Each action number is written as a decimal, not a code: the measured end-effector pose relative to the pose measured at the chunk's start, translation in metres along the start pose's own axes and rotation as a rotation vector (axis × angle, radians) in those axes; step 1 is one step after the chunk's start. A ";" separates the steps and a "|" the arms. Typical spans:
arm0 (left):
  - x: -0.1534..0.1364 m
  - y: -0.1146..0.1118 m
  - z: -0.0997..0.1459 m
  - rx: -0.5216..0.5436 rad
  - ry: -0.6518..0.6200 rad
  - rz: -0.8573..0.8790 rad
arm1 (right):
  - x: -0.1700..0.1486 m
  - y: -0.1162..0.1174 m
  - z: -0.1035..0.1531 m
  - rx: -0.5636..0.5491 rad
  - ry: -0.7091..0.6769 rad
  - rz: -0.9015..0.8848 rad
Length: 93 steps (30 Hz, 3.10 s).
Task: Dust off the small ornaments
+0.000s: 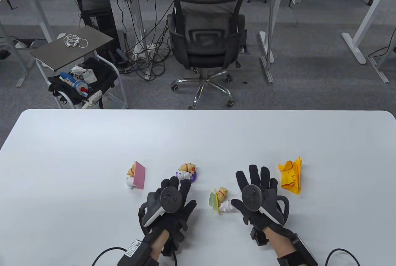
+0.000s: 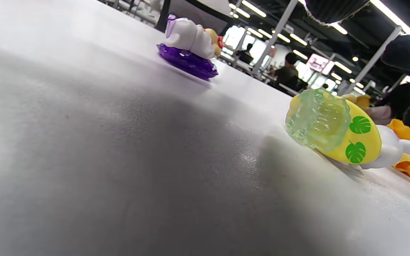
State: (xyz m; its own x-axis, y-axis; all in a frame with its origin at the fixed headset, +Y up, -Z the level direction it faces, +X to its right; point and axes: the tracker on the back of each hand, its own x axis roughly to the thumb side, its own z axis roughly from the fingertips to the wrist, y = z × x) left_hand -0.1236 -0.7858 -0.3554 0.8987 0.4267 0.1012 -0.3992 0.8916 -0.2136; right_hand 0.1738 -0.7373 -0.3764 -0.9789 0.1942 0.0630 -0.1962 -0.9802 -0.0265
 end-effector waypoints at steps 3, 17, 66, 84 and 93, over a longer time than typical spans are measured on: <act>0.003 0.001 0.002 0.009 -0.008 0.004 | -0.025 -0.008 -0.021 0.062 0.135 0.064; 0.009 0.000 0.003 0.003 -0.030 0.004 | -0.114 -0.005 -0.073 0.329 0.500 0.063; 0.019 0.001 0.000 0.012 -0.102 0.052 | 0.010 -0.016 0.030 -0.082 -0.188 0.066; 0.105 -0.055 -0.054 -0.304 -0.090 -0.311 | 0.016 -0.008 0.040 -0.121 -0.216 0.165; 0.107 -0.056 -0.059 -0.296 -0.117 -0.354 | 0.013 -0.014 0.041 -0.113 -0.196 0.145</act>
State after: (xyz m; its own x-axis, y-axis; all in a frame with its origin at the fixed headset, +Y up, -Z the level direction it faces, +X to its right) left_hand 0.0061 -0.7992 -0.3898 0.9370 0.1337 0.3228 0.0120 0.9109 -0.4124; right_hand 0.1655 -0.7229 -0.3344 -0.9699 0.0305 0.2416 -0.0708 -0.9845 -0.1602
